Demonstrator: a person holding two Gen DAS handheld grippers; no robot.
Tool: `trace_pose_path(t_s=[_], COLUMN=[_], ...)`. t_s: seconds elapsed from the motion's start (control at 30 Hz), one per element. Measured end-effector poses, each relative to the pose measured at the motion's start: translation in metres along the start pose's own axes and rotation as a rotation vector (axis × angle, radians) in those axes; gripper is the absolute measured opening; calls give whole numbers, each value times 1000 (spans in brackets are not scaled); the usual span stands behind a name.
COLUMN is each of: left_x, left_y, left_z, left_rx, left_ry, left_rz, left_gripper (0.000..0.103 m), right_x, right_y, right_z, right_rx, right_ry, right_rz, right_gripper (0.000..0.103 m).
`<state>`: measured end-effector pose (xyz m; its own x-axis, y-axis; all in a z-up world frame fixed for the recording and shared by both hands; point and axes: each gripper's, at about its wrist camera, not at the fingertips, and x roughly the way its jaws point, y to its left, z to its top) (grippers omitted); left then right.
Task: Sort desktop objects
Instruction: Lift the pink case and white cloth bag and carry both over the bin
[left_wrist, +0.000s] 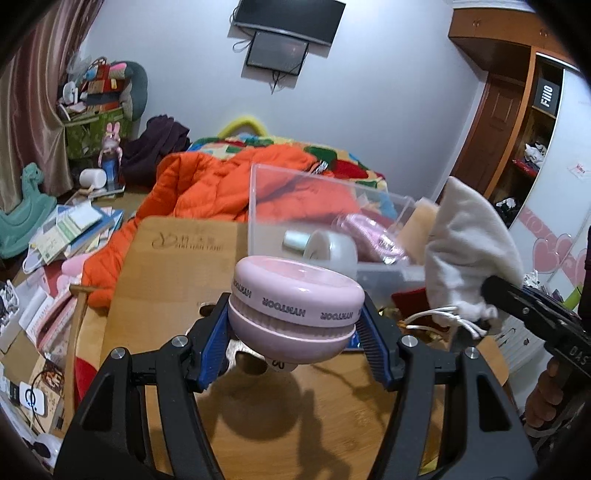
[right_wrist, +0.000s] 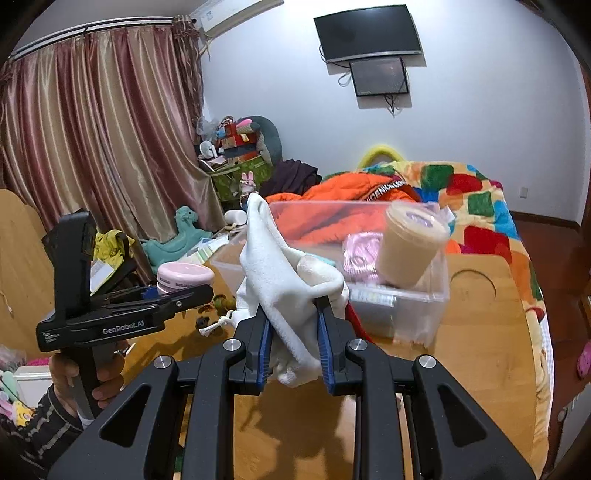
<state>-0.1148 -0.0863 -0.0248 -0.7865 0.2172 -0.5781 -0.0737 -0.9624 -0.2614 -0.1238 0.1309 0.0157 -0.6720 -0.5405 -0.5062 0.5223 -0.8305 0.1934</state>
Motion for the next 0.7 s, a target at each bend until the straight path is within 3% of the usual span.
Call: trace_pose_path(t_s=[0.7], left_x=[6], left_y=[-11], left_z=[65], left_rx=[32], left_ry=[-60], left_rz=[-27], left_gripper=[64], right_x=[32], right_y=[-13], right_z=[56], right_rx=[-6], right_ry=[-51], right_rz=[-14], right_gripper=[20])
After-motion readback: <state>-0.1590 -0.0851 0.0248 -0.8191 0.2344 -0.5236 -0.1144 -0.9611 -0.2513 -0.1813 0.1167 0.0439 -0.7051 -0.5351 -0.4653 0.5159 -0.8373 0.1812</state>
